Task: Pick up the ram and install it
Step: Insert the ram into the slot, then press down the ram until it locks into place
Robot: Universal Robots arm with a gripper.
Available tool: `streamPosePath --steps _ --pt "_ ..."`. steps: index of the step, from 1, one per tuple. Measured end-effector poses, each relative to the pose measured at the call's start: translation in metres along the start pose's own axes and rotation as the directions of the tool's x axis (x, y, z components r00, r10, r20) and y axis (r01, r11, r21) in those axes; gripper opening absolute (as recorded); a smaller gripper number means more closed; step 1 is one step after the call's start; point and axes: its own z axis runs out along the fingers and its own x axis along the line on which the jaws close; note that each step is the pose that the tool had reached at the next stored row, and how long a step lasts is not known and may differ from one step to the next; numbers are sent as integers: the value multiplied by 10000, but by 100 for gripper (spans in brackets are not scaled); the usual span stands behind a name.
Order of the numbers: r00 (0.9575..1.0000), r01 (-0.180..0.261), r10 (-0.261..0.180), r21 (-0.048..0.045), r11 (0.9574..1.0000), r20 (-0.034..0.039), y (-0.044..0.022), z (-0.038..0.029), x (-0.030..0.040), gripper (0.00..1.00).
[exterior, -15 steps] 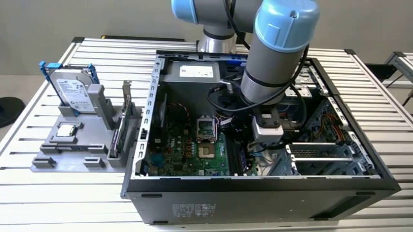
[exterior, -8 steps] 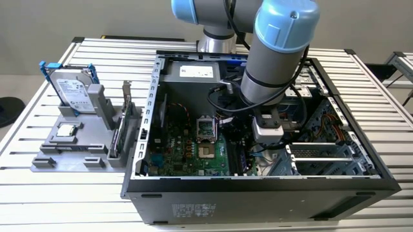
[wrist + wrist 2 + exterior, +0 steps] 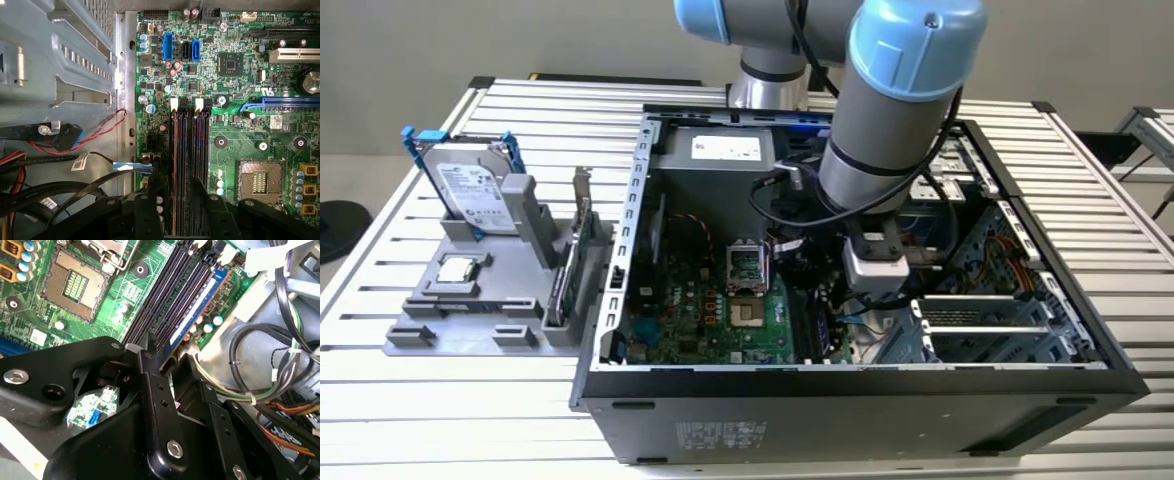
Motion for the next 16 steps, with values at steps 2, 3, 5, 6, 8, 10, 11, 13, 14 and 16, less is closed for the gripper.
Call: streamPosePath --steps 2,3,5,6,8,10,11,13,14,16 --pt "10000 1 -1 -2 10000 1 1 -60 0 100" --pt "10000 0 0 0 10000 1 1 -88 0 100" --pt "10000 1 -1 1 10000 0 2 -131 1 100" --pt "10000 0 0 -2 10000 1 2 -153 1 100" --pt "10000 0 0 0 10000 1 3 -187 1 100" --pt "10000 1 -1 0 10000 1 3 -219 1 100" --pt "10000 1 -1 0 10000 1 3 -231 1 100" --pt "10000 2 -2 2 10000 0 3 -239 0 100" --pt "10000 2 -2 1 10000 0 3 -239 -1 100" --pt "10000 1 -1 1 10000 0 3 -239 -1 100"
